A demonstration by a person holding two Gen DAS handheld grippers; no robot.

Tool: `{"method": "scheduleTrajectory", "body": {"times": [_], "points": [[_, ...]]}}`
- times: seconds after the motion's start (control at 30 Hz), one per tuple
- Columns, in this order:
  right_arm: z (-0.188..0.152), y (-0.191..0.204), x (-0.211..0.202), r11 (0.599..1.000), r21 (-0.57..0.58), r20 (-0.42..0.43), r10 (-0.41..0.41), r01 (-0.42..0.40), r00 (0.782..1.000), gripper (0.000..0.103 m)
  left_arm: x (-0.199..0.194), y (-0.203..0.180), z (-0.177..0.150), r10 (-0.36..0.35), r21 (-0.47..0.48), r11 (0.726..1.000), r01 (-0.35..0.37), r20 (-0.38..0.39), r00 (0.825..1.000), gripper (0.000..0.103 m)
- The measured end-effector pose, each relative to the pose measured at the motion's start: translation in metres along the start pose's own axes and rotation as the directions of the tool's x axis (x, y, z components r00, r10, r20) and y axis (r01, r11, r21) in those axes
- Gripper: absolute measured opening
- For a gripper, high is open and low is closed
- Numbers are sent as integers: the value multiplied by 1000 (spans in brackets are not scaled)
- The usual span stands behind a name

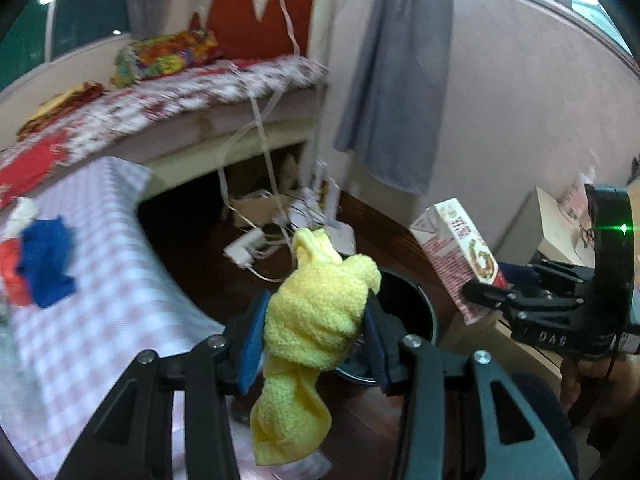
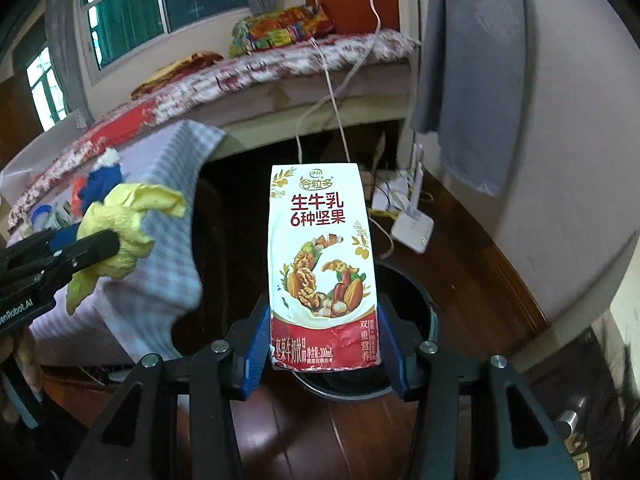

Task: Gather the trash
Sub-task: 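Carry the yellow cloth and milk carton over the black bin and release both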

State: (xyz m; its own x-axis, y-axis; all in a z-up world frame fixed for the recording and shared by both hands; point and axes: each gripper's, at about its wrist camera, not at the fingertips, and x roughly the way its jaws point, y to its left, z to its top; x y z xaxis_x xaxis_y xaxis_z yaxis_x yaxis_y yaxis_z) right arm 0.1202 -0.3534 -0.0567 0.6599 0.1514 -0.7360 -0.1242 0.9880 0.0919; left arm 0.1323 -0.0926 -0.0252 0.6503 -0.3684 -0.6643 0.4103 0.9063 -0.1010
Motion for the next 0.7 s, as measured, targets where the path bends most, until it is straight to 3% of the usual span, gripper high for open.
{"method": "scheduleTrajectory", "body": {"times": [0.27, 0.6, 0.63, 0.7], "points": [[-28, -40, 34, 1000, 5, -101, -12, 13, 995, 52, 62, -26, -12, -94, 38, 994, 99, -128, 987, 46], [-42, -61, 83, 1000, -24, -206, 5, -10, 978, 52, 111, -31, -16, -138, 13, 989, 145, -241, 961, 46], [-41, -62, 87, 999, -35, -212, 5, -13, 977, 52, 118, -32, -17, -152, 7, 987, 159, -257, 954, 48], [-40, -61, 97, 998, -65, -225, 0, -15, 974, 53, 130, -33, -18, -166, -1, 985, 173, -279, 946, 60]]}}
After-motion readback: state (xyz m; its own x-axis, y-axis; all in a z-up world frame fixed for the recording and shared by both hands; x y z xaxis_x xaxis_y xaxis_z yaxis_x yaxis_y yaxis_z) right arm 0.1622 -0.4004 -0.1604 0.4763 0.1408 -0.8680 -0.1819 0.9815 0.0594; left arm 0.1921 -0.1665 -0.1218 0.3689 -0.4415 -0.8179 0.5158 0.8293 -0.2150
